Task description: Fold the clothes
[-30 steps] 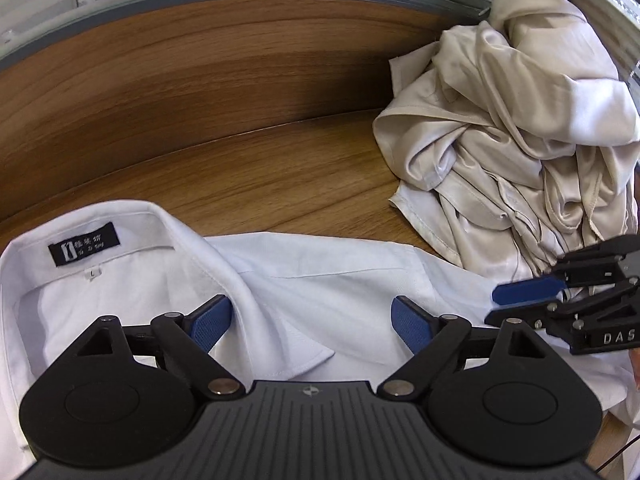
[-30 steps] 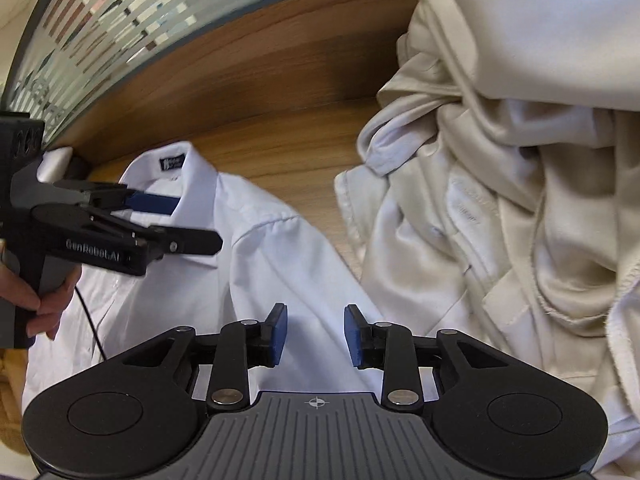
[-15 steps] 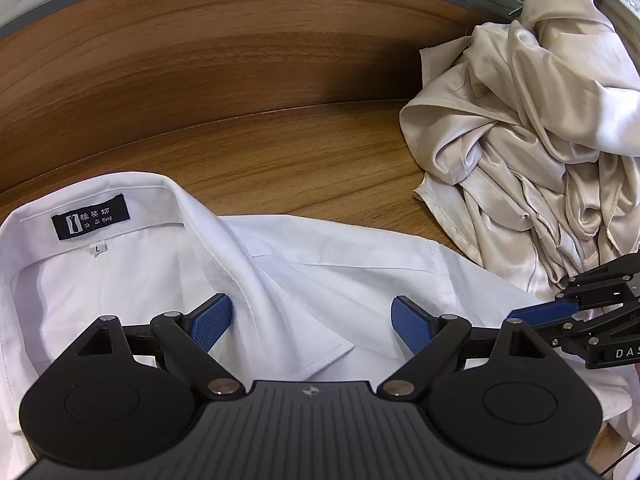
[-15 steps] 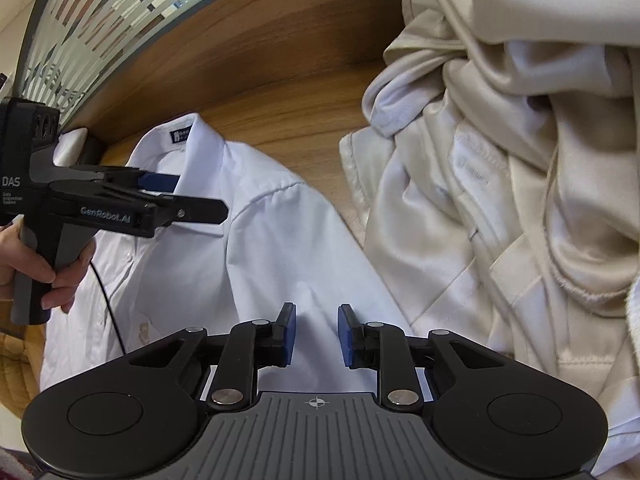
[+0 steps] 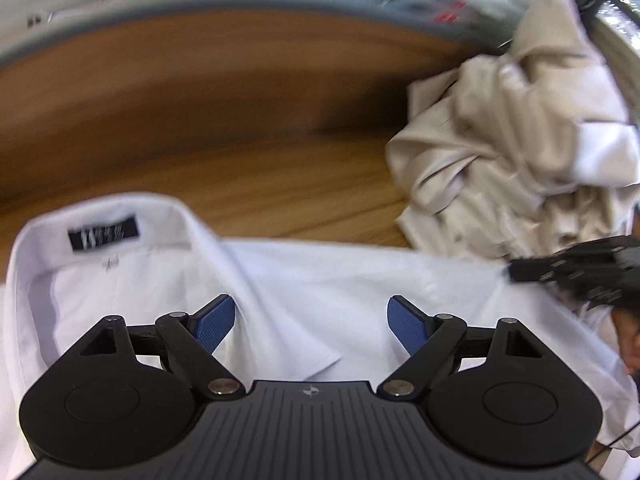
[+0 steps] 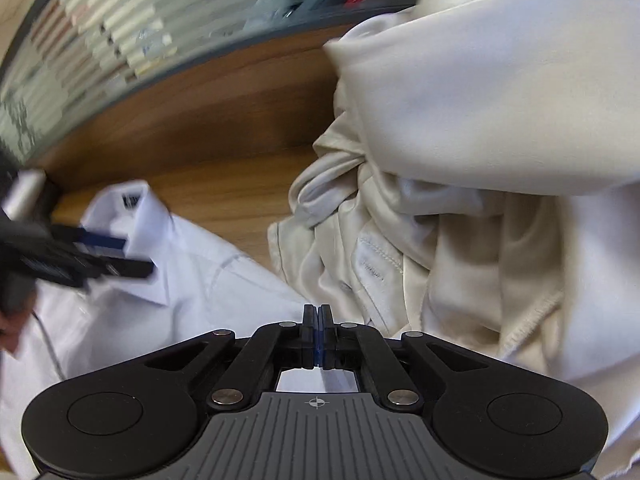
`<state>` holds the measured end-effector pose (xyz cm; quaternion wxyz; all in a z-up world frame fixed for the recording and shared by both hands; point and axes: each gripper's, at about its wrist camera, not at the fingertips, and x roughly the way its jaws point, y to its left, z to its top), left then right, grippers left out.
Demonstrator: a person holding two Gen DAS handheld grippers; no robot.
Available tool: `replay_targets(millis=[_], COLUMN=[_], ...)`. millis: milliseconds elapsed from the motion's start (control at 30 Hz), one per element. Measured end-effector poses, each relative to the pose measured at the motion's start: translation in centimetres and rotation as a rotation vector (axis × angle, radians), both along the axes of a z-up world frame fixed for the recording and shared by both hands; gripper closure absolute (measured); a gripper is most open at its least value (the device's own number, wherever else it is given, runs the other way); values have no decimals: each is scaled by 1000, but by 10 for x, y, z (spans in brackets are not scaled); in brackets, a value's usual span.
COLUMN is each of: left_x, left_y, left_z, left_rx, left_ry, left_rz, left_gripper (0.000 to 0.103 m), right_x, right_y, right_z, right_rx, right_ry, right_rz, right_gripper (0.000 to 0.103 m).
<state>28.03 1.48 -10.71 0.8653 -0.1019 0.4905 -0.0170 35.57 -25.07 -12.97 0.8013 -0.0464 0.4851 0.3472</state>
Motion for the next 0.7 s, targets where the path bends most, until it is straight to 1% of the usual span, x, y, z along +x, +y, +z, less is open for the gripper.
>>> replay_targets(millis=[33, 133, 200, 233, 267, 300, 333, 400, 500, 567, 600, 700], left_x=[1, 7, 12, 14, 17, 20, 23, 30, 35, 39, 41, 44], left_y=[-5, -23, -36, -41, -46, -51, -56, -65, -70, -72, -73, -70], left_z=[2, -2, -7, -9, -13, -16, -21, -31, -38, -42, -44, -44], left_rx=[-9, -30, -33, -42, -50, -59, -64, -67, -52, -41, -36, -40], left_ry=[-8, 1, 8, 11, 15, 20, 31, 55, 66, 72, 75, 98], left_rz=[-16, -90, -131, -147, -162, -176, -190, -214, -209, -203, -200, -167], left_gripper=[16, 28, 41, 44, 51, 54, 54, 54, 53, 53, 53, 53], right_x=[-1, -8, -13, -16, -18, -21, -25, -34, -54, -70, -79, -104], right_y=[3, 10, 8, 5, 3, 0, -5, -17, -43, -63, -73, -103], right_z=[-2, -8, -6, -2, 3, 7, 13, 27, 45, 55, 60, 73], right_rx=[-20, -64, -73, -71, -68, -66, -65, -62, -75, -105, -119, -151], right_ry=[-14, -39, -43, -49, -55, -62, -67, -75, -75, -71, -69, -51], right_rz=[11, 30, 37, 36, 35, 33, 24, 6, -27, -59, -75, -136], right_gripper=[101, 100, 99, 99, 97, 93, 90, 78, 68, 65, 60, 58])
